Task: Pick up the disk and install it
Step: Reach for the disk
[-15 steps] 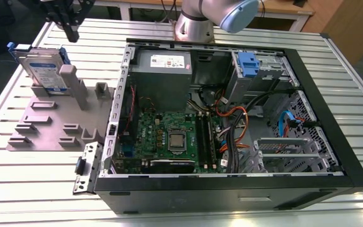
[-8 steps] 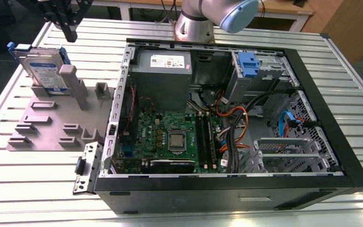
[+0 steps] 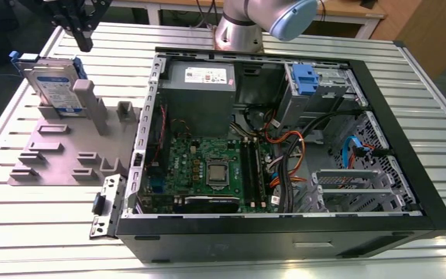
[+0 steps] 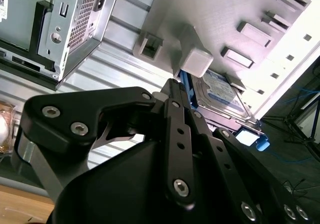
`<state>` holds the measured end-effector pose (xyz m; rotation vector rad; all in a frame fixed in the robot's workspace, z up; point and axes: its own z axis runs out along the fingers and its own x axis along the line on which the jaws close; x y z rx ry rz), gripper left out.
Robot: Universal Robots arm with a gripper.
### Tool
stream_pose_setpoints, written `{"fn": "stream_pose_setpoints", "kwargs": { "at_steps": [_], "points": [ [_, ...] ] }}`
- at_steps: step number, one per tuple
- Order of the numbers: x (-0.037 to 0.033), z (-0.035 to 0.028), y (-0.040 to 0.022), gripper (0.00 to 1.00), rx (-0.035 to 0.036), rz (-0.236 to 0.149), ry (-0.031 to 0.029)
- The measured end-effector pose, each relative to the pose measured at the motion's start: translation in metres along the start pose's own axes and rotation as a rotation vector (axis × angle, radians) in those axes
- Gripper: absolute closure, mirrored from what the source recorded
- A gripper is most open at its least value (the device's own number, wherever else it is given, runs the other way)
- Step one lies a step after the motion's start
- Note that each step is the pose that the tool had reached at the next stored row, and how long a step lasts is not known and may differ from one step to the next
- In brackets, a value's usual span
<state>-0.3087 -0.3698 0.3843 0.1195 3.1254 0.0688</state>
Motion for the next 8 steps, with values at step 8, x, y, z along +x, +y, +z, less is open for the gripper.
{"fn": "stream_pose_setpoints", "kwargs": {
  "at_steps": [8],
  "points": [
    [0.0056,-0.0001,-0.0004,0.89,0.0,0.0,0.0001]
  ]
}}
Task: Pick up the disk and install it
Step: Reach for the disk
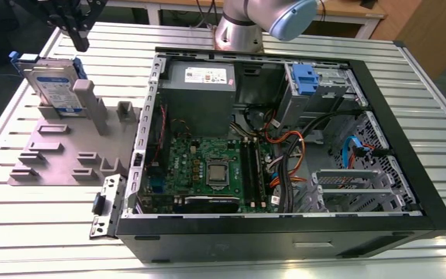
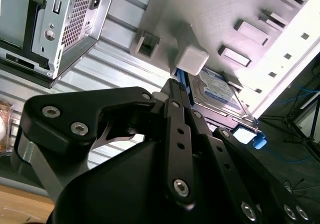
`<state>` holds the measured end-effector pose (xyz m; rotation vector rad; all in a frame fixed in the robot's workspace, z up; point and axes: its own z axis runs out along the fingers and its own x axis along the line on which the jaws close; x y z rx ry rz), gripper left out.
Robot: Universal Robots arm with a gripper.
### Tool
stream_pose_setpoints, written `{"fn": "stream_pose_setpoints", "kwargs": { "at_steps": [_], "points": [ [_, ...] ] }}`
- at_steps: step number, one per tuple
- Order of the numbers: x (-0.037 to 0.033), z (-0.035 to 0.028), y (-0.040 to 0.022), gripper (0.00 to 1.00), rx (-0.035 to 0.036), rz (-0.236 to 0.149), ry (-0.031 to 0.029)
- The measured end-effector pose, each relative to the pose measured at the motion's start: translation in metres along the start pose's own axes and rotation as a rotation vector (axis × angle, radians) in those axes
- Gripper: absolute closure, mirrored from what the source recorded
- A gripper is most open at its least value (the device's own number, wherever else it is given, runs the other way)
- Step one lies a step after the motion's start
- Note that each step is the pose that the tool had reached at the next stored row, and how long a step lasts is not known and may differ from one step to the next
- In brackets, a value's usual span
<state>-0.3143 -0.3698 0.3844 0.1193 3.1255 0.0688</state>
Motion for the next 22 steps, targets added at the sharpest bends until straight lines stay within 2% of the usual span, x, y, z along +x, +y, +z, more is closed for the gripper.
{"fn": "stream_pose_setpoints", "kwargs": {
  "at_steps": [4,6,9,16,22],
  "points": [
    [0.0027,0.0,-0.0002,0.89,0.0,0.0,0.0],
    [0.0082,-0.0001,-0.0006,0.89,0.0,0.0,0.0],
    [0.0114,-0.0001,-0.0009,0.89,-0.0001,0.0,-0.0001],
    [0.0127,-0.0001,-0.001,0.89,0.0,0.0,0.0],
    [0.0209,0.0001,-0.0013,0.89,0.0,0.0,0.0]
  ]
}}
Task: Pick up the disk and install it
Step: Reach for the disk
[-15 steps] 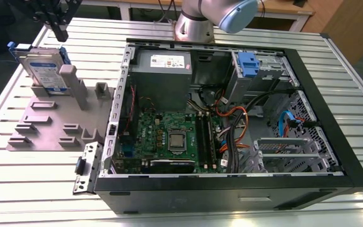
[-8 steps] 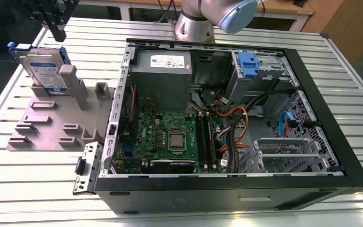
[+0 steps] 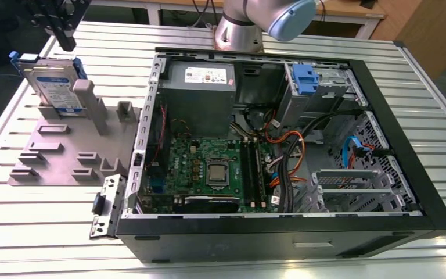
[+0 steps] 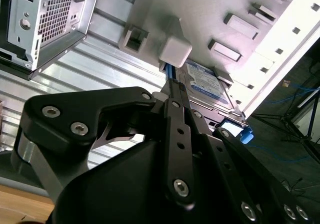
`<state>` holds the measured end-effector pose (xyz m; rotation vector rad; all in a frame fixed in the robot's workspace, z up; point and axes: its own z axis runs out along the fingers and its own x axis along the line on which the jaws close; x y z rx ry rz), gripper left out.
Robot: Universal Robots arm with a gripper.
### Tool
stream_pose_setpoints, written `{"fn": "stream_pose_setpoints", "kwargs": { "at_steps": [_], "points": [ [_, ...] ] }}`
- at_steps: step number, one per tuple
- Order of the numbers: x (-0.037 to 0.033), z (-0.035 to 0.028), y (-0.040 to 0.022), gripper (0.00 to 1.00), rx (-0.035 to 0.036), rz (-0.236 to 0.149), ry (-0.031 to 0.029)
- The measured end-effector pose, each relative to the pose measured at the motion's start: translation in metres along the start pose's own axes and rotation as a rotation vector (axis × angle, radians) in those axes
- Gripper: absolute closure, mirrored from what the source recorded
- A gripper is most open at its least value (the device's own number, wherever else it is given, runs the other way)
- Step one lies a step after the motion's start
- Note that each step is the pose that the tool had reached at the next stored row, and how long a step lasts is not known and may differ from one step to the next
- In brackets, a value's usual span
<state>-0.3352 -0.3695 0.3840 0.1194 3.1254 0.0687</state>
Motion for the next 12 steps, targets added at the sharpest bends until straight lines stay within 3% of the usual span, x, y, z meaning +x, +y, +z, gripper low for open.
{"fn": "stream_pose_setpoints", "kwargs": {
  "at_steps": [3,12],
  "points": [
    [0.0034,0.0003,-0.0002,0.89,-0.0001,0.0,0.0],
    [0.005,0.0003,-0.0003,0.89,0.0,0.0,0.0001]
  ]
}}
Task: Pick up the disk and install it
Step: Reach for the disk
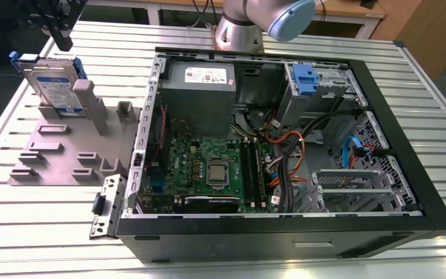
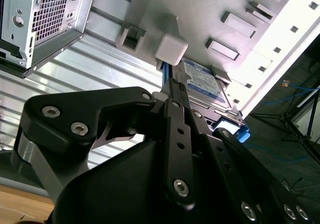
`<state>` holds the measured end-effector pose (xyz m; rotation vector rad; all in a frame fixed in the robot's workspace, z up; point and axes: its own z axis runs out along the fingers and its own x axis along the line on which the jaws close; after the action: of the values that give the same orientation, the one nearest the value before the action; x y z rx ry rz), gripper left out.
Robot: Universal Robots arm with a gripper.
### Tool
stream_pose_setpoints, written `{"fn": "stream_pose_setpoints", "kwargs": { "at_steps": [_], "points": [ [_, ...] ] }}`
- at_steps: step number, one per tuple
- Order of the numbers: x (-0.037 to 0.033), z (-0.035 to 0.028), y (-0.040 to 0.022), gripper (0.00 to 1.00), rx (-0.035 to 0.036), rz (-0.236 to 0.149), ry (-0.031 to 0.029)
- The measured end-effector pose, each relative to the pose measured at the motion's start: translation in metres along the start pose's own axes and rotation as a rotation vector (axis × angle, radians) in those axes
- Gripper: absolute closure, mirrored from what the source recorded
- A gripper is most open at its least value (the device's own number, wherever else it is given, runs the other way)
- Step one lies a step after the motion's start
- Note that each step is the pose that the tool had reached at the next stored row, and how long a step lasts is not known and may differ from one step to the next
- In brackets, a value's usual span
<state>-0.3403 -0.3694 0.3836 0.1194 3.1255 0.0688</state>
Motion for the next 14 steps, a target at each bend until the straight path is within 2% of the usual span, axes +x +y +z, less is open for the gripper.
{"fn": "stream_pose_setpoints", "kwargs": {
  "at_steps": [5,8,10,14],
  "points": [
    [0.0003,0.0,0.0,0.89,0.0,0.0,0.0],
    [0.0028,0.0002,0.0005,0.89,0.0,0.0,0.0],
    [0.0078,0.0006,0.0016,0.89,0.0,0.0,0.0002],
    [0.022,0.0022,0.0068,0.89,0.0001,0.0,0.0006]
  ]
}}
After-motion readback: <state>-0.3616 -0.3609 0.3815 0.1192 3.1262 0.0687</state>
